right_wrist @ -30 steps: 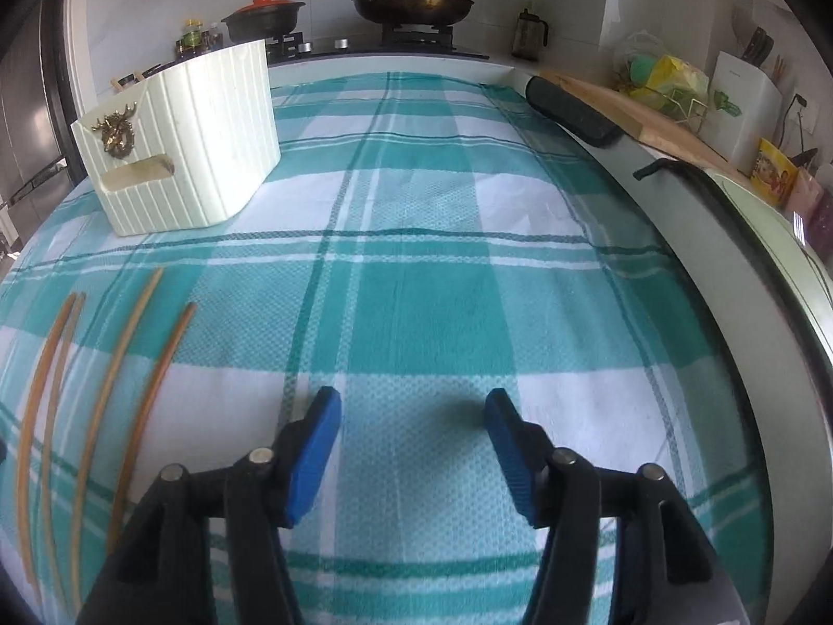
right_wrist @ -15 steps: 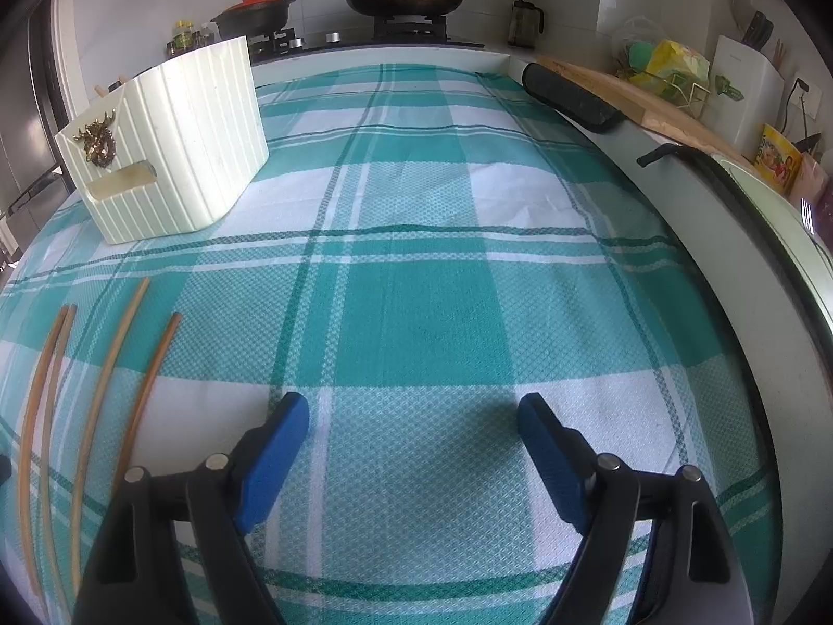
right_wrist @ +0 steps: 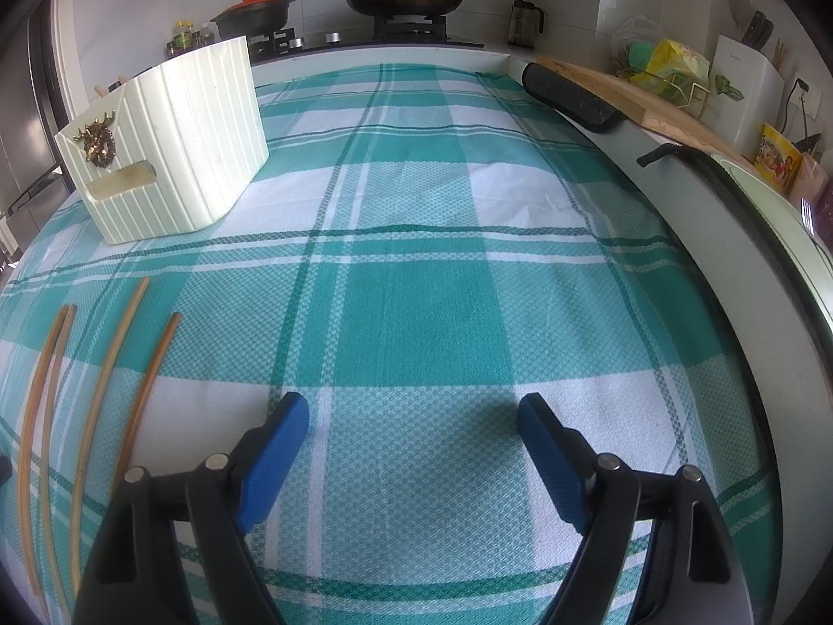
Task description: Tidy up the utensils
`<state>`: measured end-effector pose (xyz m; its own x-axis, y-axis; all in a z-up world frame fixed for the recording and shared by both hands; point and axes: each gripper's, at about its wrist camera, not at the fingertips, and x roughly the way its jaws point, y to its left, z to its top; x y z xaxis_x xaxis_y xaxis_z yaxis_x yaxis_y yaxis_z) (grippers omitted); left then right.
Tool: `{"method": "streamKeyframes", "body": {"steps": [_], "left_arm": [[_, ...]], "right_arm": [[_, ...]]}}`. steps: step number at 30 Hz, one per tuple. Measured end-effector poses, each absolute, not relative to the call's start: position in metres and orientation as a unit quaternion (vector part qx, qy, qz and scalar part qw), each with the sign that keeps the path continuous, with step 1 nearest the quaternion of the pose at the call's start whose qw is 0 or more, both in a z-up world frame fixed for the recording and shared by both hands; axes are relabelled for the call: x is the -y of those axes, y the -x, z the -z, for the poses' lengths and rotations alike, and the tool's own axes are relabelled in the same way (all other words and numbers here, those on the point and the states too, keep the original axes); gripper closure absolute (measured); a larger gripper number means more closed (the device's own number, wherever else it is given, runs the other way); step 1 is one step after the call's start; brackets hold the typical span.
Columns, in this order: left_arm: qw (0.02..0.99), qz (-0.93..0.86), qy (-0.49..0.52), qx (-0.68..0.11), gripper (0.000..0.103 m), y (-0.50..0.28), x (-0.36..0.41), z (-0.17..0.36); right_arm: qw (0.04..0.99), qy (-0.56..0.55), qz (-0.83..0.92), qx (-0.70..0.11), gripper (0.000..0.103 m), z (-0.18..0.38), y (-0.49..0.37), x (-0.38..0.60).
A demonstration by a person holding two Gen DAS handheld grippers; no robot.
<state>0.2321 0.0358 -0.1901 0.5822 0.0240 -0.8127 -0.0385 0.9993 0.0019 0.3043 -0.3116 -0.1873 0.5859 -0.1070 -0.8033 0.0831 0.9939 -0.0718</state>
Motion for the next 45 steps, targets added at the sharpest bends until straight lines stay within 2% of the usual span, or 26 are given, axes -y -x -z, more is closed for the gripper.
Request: {"method": "streamKeyframes", "body": {"steps": [31,32,35,45], "left_arm": [[0.89,-0.015,0.015,-0.456,0.001,-0.233,-0.038,0.19],[0.89,-0.013,0.018,-0.454,0.001,-0.233,-0.039,0.19],[0.894,-0.001,0.039,-0.446,0.001,-0.23,-0.044,0.186],[0.905,0.047,0.055,-0.419,0.001,-0.239,-0.02,0.173]], "right_arm": [[0.891,0.014,0.053,-0.452,0.018,0.187,-0.304,0.315],[0.89,0.014,0.053,-0.452,0.018,0.188,-0.304,0.313],[0.887,0.011,0.054,-0.458,0.008,0.189,-0.311,0.312],[0.906,0.021,0.04,-0.421,0.008,0.174,-0.272,0.27]]}}
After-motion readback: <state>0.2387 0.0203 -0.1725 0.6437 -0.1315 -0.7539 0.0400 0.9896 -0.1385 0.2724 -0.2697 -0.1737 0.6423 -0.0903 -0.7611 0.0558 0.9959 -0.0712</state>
